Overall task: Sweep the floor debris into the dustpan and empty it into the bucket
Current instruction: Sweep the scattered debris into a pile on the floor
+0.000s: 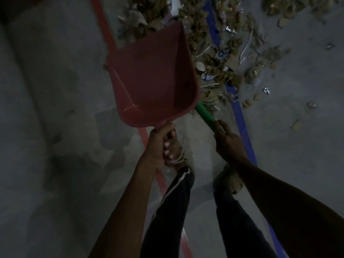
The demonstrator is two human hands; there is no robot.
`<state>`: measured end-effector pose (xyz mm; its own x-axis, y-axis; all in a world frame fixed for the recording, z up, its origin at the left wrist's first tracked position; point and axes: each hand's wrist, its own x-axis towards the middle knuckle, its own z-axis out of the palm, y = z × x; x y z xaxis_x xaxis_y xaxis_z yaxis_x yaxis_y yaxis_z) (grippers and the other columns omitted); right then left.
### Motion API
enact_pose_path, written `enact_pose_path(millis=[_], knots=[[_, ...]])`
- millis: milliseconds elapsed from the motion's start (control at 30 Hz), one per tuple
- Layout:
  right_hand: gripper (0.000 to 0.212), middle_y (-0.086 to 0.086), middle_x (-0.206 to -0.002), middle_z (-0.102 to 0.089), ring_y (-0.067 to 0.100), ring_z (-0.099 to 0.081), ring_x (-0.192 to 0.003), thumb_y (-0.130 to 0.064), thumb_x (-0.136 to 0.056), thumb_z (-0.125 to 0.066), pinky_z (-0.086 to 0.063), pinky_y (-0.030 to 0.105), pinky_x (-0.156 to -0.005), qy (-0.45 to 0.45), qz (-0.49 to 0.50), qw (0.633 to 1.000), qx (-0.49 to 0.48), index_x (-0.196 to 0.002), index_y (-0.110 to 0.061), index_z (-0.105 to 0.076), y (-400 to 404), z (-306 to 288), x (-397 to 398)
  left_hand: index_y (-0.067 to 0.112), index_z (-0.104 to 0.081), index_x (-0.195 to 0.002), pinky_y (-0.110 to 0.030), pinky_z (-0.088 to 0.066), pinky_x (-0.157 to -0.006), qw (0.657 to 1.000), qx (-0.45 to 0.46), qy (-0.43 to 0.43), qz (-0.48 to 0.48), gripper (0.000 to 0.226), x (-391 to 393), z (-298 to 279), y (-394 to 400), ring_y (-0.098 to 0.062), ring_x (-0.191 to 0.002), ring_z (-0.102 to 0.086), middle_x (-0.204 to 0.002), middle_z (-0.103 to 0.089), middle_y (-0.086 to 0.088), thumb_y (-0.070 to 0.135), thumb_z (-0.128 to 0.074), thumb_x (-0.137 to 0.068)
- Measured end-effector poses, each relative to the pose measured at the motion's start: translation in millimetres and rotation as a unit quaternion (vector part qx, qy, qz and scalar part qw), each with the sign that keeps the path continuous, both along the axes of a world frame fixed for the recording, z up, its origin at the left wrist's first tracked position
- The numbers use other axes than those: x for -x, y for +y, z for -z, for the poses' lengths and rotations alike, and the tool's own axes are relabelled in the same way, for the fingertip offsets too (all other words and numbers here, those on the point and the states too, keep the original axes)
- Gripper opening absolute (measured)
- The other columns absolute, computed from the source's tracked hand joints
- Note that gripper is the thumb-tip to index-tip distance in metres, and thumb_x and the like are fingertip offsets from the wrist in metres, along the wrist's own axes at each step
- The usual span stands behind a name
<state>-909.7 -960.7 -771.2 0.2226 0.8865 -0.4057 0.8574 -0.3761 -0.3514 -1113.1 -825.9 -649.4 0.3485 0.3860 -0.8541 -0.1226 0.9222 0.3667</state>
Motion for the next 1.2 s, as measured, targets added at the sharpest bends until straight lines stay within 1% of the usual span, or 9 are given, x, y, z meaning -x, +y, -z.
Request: enact_pose_path(millis=[300, 533, 633, 733, 833, 933, 1033, 1100, 1200], knots=[[0.076, 0.019, -0.147, -0.037, 0.035, -0.061, -0.077, -0.014, -0.092, -0.063, -0.046, 0.037, -0.044, -0.035, 0.033, 0.999, 0.003, -0.154, -0.006, -0.020, -36, -3, 63, 0.017, -0.039, -0.059, -0.016, -0.026, -0.034, 0.999, -0.021, -0.004, 0.049, 0.043, 24, 8, -10, -0.008, -0.028, -0.025, -0.040, -0.028, 0.004, 0.023, -0.052, -0.099], [0.072, 0.017, -0.146, -0.029, 0.032, -0.055, -0.069, -0.008, -0.090, -0.057, -0.052, 0.045, -0.045, -0.096, 0.189, 0.977, 0.025, -0.150, -0.009, -0.018, -93, -28, 104, 0.020, -0.036, -0.061, -0.017, -0.024, -0.033, 0.999, -0.025, -0.003, 0.046, 0.043, 76, -10, -28, -0.008, -0.029, -0.026, -0.040, -0.030, 0.006, 0.029, -0.053, -0.099], [0.064, 0.013, -0.146, -0.029, 0.035, -0.057, -0.074, -0.006, -0.090, -0.053, -0.054, 0.046, -0.055, -0.099, 0.315, 0.944, 0.009, -0.147, -0.012, -0.026, -114, -48, 141, 0.021, -0.037, -0.061, -0.017, -0.023, -0.034, 0.997, -0.023, 0.005, 0.075, 0.042, 116, -18, -41, -0.008, -0.029, -0.026, -0.040, -0.030, 0.006, 0.028, -0.052, -0.099], [0.057, 0.013, -0.140, -0.036, 0.036, -0.058, -0.086, 0.000, -0.087, -0.052, -0.054, 0.049, -0.068, -0.073, 0.456, 0.887, -0.015, -0.140, -0.010, -0.036, -119, -49, 171, 0.021, -0.034, -0.062, -0.016, -0.022, -0.033, 0.993, -0.033, 0.045, 0.100, 0.041, 148, -21, -54, -0.008, -0.029, -0.025, -0.038, -0.028, 0.007, 0.024, -0.049, -0.101], [0.045, 0.019, -0.122, -0.054, 0.040, -0.059, -0.100, -0.004, -0.089, -0.054, -0.049, 0.046, -0.082, -0.033, 0.568, 0.821, 0.050, -0.133, -0.003, -0.043, -124, -31, 193, 0.022, -0.038, -0.059, -0.016, -0.022, -0.033, 0.989, -0.026, 0.069, 0.129, 0.042, 174, -5, -64, -0.009, -0.028, -0.026, -0.038, -0.029, 0.007, 0.025, -0.054, -0.098], [0.033, 0.020, -0.112, -0.060, 0.039, -0.062, -0.099, -0.012, -0.088, -0.060, -0.049, 0.039, -0.080, 0.004, 0.563, 0.817, 0.125, -0.118, 0.002, -0.052, -133, -6, 204, 0.021, -0.037, -0.062, -0.015, -0.025, -0.032, 0.986, -0.021, 0.081, 0.143, 0.039, 183, 14, -72, -0.009, -0.027, -0.027, -0.038, -0.030, 0.006, 0.024, -0.054, -0.096], [0.046, 0.020, -0.119, -0.057, 0.039, -0.062, -0.101, -0.012, -0.083, -0.069, -0.053, 0.040, -0.083, 0.032, 0.563, 0.807, 0.175, -0.122, 0.004, -0.051, -141, 18, 219, 0.018, -0.036, -0.063, -0.016, -0.026, -0.032, 0.985, -0.029, 0.086, 0.149, 0.037, 185, 30, -81, -0.010, -0.027, -0.027, -0.039, -0.029, 0.005, 0.020, -0.050, -0.097], [0.060, 0.021, -0.127, -0.046, 0.043, -0.059, -0.102, -0.007, -0.081, -0.070, -0.052, 0.046, -0.084, 0.050, 0.568, 0.805, 0.166, -0.130, 0.005, -0.038, -138, 30, 237, 0.018, -0.037, -0.063, -0.016, -0.026, -0.032, 0.984, -0.020, 0.087, 0.156, 0.037, 188, 45, -82, -0.010, -0.027, -0.027, -0.039, -0.029, 0.005, 0.020, -0.053, -0.095], [0.057, 0.017, -0.121, -0.043, 0.039, -0.059, -0.084, -0.001, -0.082, -0.068, -0.048, 0.042, -0.068, 0.065, 0.563, 0.816, 0.117, -0.125, -0.003, -0.031, -126, 42, 264, 0.018, -0.039, -0.061, -0.017, -0.026, -0.033, 0.980, -0.015, 0.095, 0.176, 0.037, 192, 67, -76, -0.010, -0.028, -0.027, -0.040, -0.030, 0.004, 0.021, -0.057, -0.093]])
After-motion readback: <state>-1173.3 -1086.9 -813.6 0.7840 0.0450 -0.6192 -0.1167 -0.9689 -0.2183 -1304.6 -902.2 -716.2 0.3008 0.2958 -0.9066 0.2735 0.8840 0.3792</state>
